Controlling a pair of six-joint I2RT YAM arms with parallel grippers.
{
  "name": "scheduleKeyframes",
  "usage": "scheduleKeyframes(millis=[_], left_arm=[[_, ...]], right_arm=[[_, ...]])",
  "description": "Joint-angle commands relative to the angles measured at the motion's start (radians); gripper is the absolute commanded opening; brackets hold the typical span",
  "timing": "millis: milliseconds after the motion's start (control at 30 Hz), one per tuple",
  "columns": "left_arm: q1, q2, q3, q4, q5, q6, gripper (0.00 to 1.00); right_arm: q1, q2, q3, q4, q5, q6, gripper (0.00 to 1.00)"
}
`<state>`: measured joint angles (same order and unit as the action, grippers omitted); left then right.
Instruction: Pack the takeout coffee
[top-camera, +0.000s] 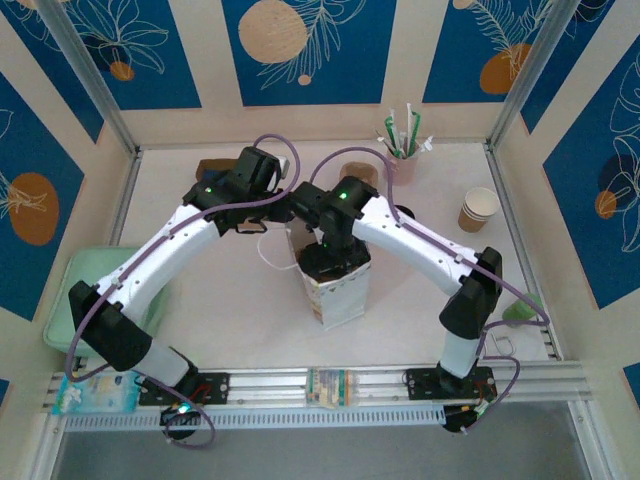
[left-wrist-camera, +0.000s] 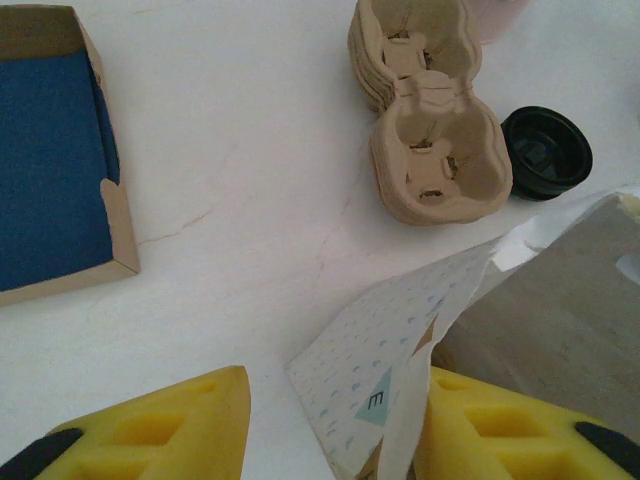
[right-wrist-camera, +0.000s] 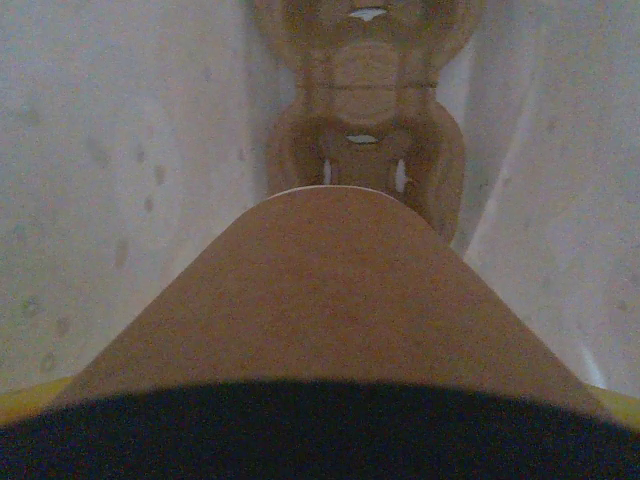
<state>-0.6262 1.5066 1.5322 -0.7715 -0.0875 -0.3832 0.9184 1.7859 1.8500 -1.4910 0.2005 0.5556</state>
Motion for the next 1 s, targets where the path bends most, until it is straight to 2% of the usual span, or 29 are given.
scheduleKeyframes(millis=[0, 300, 467, 667, 867, 967], left_arm=[[0.009, -0.032, -0.004, -0.009, -0.018, 0.015, 0.46], [0.009, -0.023, -0.006, -0.014, -0.024, 0.017, 0.46], [0.01, -0.014, -0.001, -0.021, -0.034, 0.024, 0.45], [0.01, 0.001, 0.002, -0.029, -0.035, 0.032, 0.43], [0.009, 0.015, 0.008, -0.026, -0.023, 0.031, 0.39], [0.009, 0.018, 0.011, -0.026, -0.018, 0.032, 0.38]], right_arm=[[-0.016, 0.003, -0.01, -0.004, -0.013, -0.012, 0.41], [-0.006, 0.036, 0.003, -0.07, 0.097, 0.016, 0.4], [-0.007, 0.001, -0.044, 0.014, -0.024, -0.016, 0.41], [-0.025, 0.01, -0.045, -0.021, 0.033, 0.002, 0.4], [-0.009, -0.002, -0.062, 0.019, -0.036, -0.02, 0.4], [-0.017, 0.011, -0.059, -0.012, 0.026, -0.004, 0.4]])
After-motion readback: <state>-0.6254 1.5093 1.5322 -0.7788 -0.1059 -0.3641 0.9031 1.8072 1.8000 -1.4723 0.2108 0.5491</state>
